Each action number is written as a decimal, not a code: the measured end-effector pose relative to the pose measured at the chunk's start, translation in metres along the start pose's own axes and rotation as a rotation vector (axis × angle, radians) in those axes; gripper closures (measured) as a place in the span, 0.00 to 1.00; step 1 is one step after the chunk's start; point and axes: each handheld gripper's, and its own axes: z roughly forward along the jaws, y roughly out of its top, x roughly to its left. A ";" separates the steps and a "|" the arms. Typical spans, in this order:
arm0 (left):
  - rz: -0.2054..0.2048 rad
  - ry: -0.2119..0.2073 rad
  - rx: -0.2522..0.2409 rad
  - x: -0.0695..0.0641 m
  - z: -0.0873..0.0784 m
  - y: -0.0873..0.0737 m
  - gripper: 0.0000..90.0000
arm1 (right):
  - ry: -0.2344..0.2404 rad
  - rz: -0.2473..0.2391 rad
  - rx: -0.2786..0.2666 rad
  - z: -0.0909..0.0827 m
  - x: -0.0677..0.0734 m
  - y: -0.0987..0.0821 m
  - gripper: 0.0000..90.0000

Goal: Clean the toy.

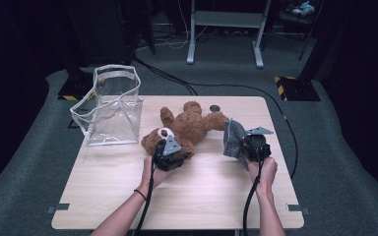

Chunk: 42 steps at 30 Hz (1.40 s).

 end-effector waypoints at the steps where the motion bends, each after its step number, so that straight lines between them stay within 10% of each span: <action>1: -0.014 0.025 0.000 0.001 -0.002 0.000 0.61 | 0.000 -0.007 0.001 0.001 0.000 0.000 0.88; 10: -0.144 0.152 -0.078 0.020 -0.042 0.000 0.30 | 0.008 0.000 0.003 0.003 0.002 0.000 0.87; 17: -0.324 0.276 0.002 0.055 -0.046 -0.013 0.18 | 0.013 -0.010 -0.001 0.002 0.004 0.004 0.87; 22: -0.402 0.251 0.064 0.071 -0.033 -0.016 0.12 | 0.012 -0.015 -0.002 0.001 0.004 0.007 0.87; 26: -0.417 0.213 0.102 0.072 -0.023 -0.023 0.14 | 0.014 -0.024 -0.003 -0.001 0.004 0.008 0.87; 31: -0.392 0.167 0.088 0.075 -0.023 -0.032 0.45 | 0.009 -0.013 -0.006 -0.003 0.002 0.009 0.87; 35: -0.331 0.126 0.042 0.076 -0.023 -0.039 0.68 | 0.011 -0.017 -0.019 -0.007 0.001 0.012 0.87; 42: -0.250 0.075 0.016 0.077 -0.026 -0.042 0.75 | 0.008 -0.028 -0.032 -0.014 0.001 0.021 0.88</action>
